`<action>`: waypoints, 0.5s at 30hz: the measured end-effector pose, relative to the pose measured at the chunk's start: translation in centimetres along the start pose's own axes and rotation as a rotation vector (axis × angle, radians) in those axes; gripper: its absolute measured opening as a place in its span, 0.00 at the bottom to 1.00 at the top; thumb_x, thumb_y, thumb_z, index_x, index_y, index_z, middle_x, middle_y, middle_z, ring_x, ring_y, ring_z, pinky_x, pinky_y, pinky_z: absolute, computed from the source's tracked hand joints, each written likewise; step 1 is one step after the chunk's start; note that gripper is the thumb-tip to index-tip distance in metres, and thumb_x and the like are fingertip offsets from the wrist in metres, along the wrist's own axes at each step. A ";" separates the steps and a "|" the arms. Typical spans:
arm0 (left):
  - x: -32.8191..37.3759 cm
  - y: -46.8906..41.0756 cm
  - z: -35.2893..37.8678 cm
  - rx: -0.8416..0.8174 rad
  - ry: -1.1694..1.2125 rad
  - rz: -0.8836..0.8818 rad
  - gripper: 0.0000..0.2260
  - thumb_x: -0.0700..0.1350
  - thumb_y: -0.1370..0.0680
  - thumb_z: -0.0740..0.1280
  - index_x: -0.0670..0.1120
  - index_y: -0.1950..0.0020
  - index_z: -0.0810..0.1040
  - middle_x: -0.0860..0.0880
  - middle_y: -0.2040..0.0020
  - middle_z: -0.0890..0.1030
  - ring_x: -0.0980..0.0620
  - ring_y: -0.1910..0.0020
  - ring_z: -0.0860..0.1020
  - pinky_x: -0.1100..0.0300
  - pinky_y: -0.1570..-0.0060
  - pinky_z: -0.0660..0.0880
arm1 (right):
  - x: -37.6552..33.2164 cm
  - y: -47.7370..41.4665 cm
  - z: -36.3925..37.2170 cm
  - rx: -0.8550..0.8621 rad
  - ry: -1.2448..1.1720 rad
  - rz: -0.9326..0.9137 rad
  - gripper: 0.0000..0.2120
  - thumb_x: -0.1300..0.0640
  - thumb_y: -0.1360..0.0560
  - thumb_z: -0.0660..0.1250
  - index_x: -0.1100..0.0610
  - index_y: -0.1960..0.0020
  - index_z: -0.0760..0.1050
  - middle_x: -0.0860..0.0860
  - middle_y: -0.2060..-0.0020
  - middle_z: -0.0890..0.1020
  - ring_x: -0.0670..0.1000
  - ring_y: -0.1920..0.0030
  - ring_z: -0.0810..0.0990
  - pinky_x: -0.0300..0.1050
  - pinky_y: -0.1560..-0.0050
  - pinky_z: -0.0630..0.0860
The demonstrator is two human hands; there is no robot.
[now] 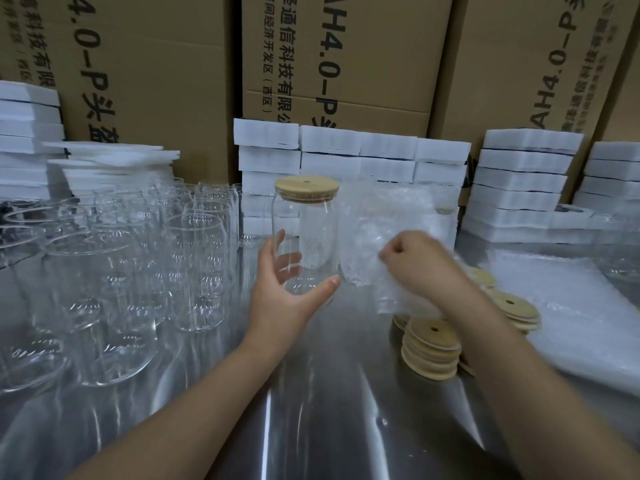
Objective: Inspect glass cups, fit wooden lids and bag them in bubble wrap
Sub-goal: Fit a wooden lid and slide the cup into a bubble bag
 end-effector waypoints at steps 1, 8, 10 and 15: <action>0.2 0.1 0.0 0.002 0.004 0.008 0.42 0.52 0.37 0.81 0.64 0.31 0.61 0.60 0.42 0.76 0.63 0.44 0.77 0.68 0.51 0.73 | -0.6 0.0 1.7 -0.090 0.003 -0.004 0.13 0.59 0.21 0.59 0.65 0.57 0.77 0.58 0.59 0.80 0.57 0.57 0.79 0.42 0.65 0.69; 0.3 0.2 0.0 0.003 0.018 0.031 0.39 0.62 0.43 0.75 0.73 0.37 0.60 0.60 0.42 0.76 0.63 0.43 0.77 0.59 0.46 0.77 | -1.2 0.8 9.3 -0.408 -0.103 0.024 0.14 0.58 0.20 0.57 0.61 0.62 0.72 0.57 0.61 0.78 0.55 0.59 0.78 0.43 0.64 0.72; 0.2 0.2 0.0 -0.005 0.013 0.030 0.39 0.62 0.43 0.75 0.73 0.37 0.60 0.60 0.41 0.76 0.65 0.44 0.77 0.58 0.46 0.77 | -0.5 0.8 9.1 -0.390 -0.363 0.042 0.14 0.56 0.20 0.59 0.65 0.54 0.77 0.56 0.61 0.82 0.52 0.60 0.82 0.41 0.58 0.76; 0.2 0.1 0.1 -0.001 0.006 0.032 0.43 0.60 0.41 0.77 0.67 0.31 0.60 0.60 0.40 0.76 0.65 0.43 0.76 0.71 0.55 0.74 | 1.3 0.1 7.5 -0.382 -0.355 -0.100 0.13 0.57 0.24 0.67 0.54 0.40 0.78 0.48 0.47 0.81 0.47 0.49 0.80 0.39 0.48 0.76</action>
Point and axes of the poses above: each hand's wrist, its own y-axis away from the middle knuckle, its own z-axis out of the palm, x = y × z, the point moved 1 cm from there along -y, towards the middle knuckle
